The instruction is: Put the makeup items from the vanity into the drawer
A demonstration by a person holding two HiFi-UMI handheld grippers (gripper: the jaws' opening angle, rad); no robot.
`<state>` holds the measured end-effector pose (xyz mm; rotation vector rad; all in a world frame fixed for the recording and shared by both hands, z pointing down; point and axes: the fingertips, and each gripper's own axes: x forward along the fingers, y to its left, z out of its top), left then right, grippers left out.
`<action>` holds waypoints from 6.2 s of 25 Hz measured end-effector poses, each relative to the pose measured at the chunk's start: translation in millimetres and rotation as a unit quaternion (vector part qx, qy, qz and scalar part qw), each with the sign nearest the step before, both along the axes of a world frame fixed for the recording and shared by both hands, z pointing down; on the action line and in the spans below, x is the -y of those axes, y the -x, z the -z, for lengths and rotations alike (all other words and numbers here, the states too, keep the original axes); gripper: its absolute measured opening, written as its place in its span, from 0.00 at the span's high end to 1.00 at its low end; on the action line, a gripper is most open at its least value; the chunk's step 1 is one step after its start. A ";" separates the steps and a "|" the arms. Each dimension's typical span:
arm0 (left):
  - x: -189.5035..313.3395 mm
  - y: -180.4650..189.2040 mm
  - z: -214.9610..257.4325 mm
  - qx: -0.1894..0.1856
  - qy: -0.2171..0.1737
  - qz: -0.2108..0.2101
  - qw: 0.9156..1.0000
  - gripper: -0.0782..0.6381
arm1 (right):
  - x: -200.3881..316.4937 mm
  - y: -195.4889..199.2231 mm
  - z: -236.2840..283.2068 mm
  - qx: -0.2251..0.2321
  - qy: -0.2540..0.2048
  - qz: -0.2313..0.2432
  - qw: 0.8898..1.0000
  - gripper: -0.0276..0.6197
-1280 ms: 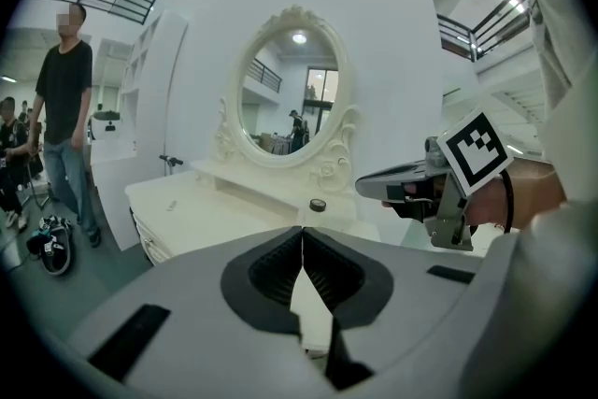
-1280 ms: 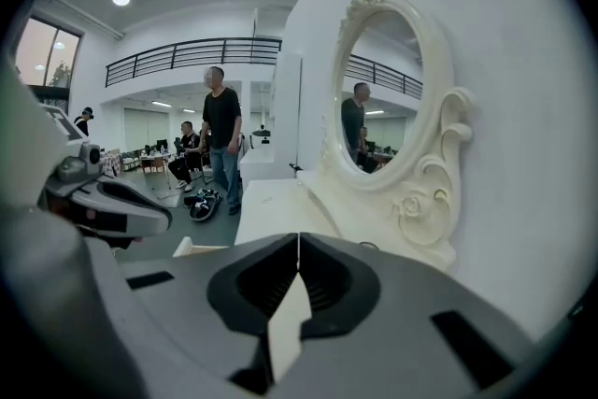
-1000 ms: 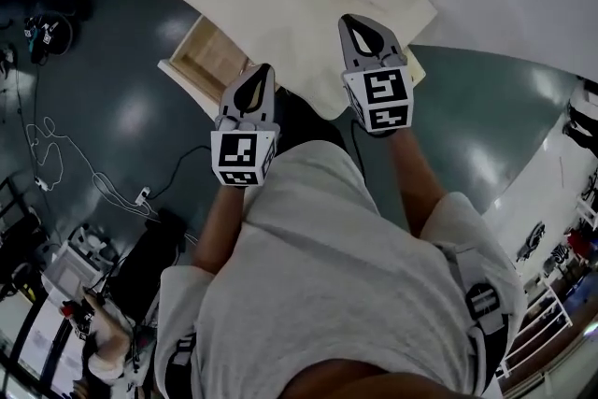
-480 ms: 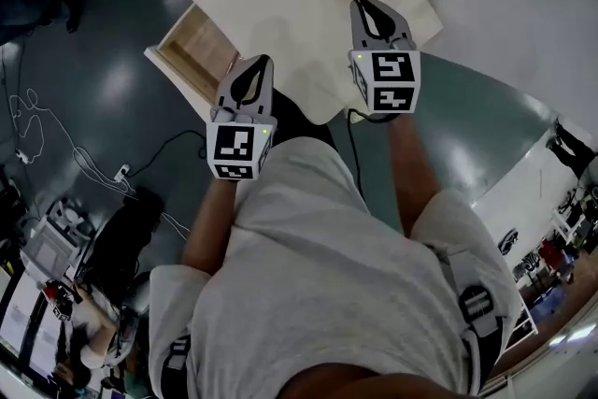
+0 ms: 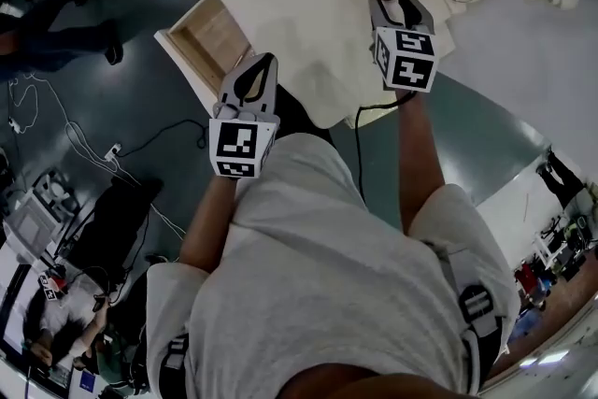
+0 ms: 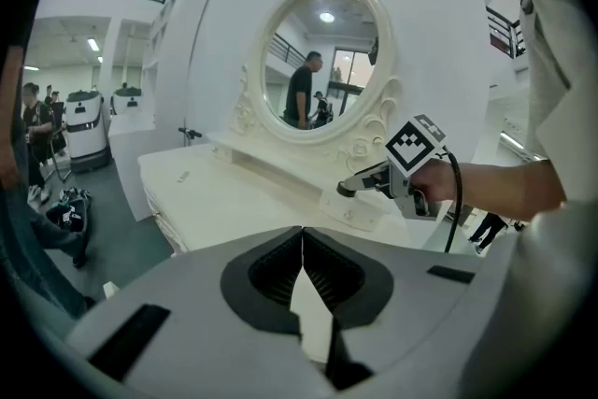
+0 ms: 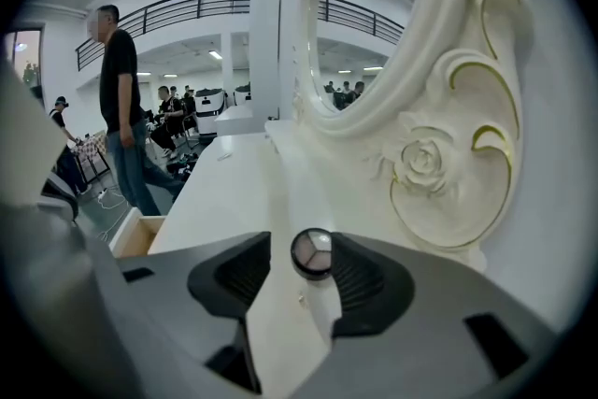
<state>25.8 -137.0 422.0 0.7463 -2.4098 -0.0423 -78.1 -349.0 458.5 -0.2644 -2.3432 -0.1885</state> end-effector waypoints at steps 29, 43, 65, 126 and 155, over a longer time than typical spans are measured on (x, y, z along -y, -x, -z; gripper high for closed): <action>-44.9 -7.1 -6.8 0.011 -0.003 0.068 0.998 0.88 | -26.1 3.2 -19.4 -0.022 -0.016 0.017 0.999 0.61; -83.7 -22.9 -5.2 0.015 0.002 0.104 0.995 0.88 | -116.4 -9.0 -8.4 -0.003 0.018 0.102 0.995 0.61; -156.3 -58.6 1.1 0.027 0.003 0.196 0.980 0.88 | -263.4 -54.9 3.6 -0.012 0.070 0.246 0.967 0.61; -287.2 -62.0 -172.4 -0.140 -0.014 0.141 0.980 0.88 | -411.0 -98.2 -246.6 -0.182 0.027 0.211 0.960 0.61; -322.7 -70.2 -158.5 -0.126 -0.026 0.132 0.983 0.88 | -408.9 -104.5 -261.3 -0.193 -0.005 0.196 0.961 0.61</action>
